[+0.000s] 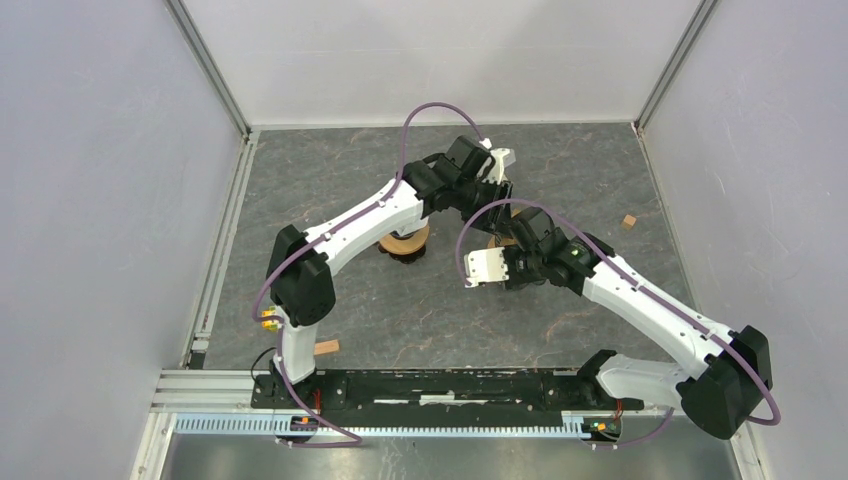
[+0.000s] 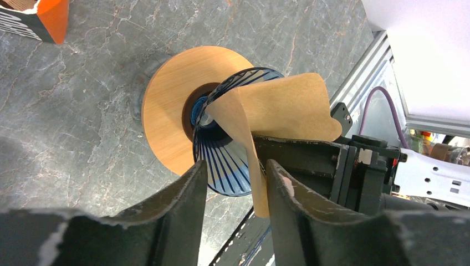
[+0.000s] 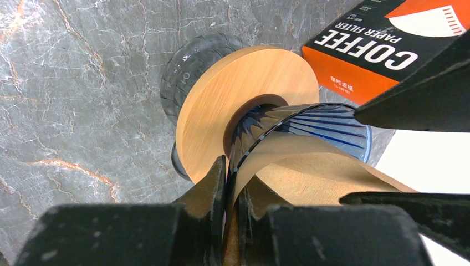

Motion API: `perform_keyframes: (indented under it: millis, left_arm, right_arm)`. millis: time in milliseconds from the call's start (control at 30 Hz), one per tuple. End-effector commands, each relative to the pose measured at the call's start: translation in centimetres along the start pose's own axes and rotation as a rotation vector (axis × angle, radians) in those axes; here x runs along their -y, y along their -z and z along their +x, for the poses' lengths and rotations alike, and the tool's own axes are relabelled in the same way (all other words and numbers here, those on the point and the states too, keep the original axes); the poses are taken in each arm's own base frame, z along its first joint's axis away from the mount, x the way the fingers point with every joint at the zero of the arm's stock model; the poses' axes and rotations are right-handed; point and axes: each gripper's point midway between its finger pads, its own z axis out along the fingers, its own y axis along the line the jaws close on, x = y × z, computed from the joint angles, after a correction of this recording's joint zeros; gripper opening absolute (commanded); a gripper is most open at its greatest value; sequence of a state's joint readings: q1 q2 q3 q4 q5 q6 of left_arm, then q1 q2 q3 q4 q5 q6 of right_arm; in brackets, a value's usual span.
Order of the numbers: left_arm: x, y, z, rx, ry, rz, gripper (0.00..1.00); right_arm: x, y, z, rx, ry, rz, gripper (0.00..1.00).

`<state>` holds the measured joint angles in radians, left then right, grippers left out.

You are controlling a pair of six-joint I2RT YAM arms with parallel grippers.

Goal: Place the coffee filter in the dripper
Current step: Place the coffee filter in the coffee dripper.

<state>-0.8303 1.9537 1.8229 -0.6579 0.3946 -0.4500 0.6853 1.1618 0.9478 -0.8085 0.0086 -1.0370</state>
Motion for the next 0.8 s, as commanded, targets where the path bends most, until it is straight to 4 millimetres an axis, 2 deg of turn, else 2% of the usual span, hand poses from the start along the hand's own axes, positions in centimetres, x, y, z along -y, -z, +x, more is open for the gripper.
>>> perform_keyframes:
  millis: [0,233,400,533,767]
  left_arm:
    - [1.3,3.0,-2.7,0.082,-0.099,0.010,0.53]
    - [1.7,3.8,-3.5,0.099,-0.161,0.008,0.60]
    - [0.6,4.2,-4.5,0.124,-0.257,-0.062,0.66]
    - [-1.0,3.3,-4.7,0.116,-0.301,-0.124,0.73]
    - [-1.3,1.1,-3.6,0.062,-0.314,-0.103,0.79]
  right_arm:
    - [-0.3,0.4,-0.2,0.002,-0.004,-0.033,0.09]
    - [-0.5,0.8,0.0,0.005,-0.004,-0.030,0.08]
    - [-0.5,0.9,-0.4,0.031,0.003,-0.038,0.08]
    - [-0.5,0.9,-0.7,0.052,0.006,-0.039,0.10]
    - [0.0,1.4,-0.8,0.070,-0.013,-0.032,0.14]
